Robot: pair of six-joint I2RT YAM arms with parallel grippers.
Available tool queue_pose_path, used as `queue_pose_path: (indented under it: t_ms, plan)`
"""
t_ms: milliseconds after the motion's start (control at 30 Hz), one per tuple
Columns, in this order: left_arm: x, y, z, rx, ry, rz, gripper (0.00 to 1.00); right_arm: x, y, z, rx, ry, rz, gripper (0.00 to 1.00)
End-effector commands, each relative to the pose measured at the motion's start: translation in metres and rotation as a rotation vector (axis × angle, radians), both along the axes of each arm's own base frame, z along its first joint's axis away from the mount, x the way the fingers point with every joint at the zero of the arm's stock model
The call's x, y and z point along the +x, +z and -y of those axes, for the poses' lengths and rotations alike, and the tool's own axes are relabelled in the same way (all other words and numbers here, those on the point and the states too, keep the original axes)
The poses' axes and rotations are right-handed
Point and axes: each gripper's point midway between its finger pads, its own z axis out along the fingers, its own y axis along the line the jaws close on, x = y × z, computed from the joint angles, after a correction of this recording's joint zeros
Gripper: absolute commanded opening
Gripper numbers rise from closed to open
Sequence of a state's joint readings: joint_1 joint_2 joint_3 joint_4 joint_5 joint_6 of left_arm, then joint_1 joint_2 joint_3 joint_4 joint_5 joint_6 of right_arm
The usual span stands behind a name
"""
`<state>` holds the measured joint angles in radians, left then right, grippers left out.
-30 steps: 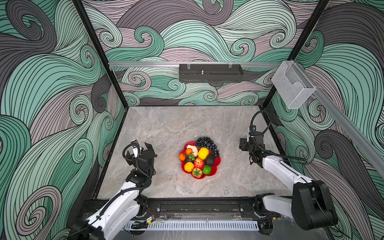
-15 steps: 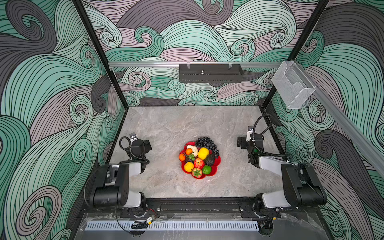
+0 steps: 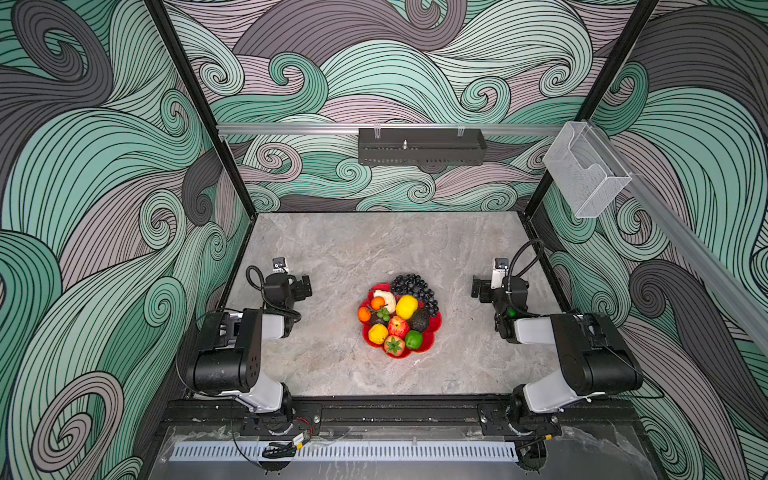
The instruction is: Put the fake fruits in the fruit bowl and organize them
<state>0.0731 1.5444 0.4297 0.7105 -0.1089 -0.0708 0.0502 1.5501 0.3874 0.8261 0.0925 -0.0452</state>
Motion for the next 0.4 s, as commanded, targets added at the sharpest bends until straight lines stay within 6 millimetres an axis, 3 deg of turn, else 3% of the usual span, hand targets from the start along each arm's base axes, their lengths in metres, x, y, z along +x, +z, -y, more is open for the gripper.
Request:
queue_pose_path:
  t_ms: [0,367]
  plan:
    - [0.0062,0.0143,0.0014,-0.003,-0.013,0.028,0.99,0.0071,0.0161,-0.0001,0.016,0.002,0.055,0.99]
    - [0.0062,0.0137,0.0013,0.0,-0.011,0.023,0.99,0.0081,0.0146,-0.0003,0.028,0.013,0.043,0.99]
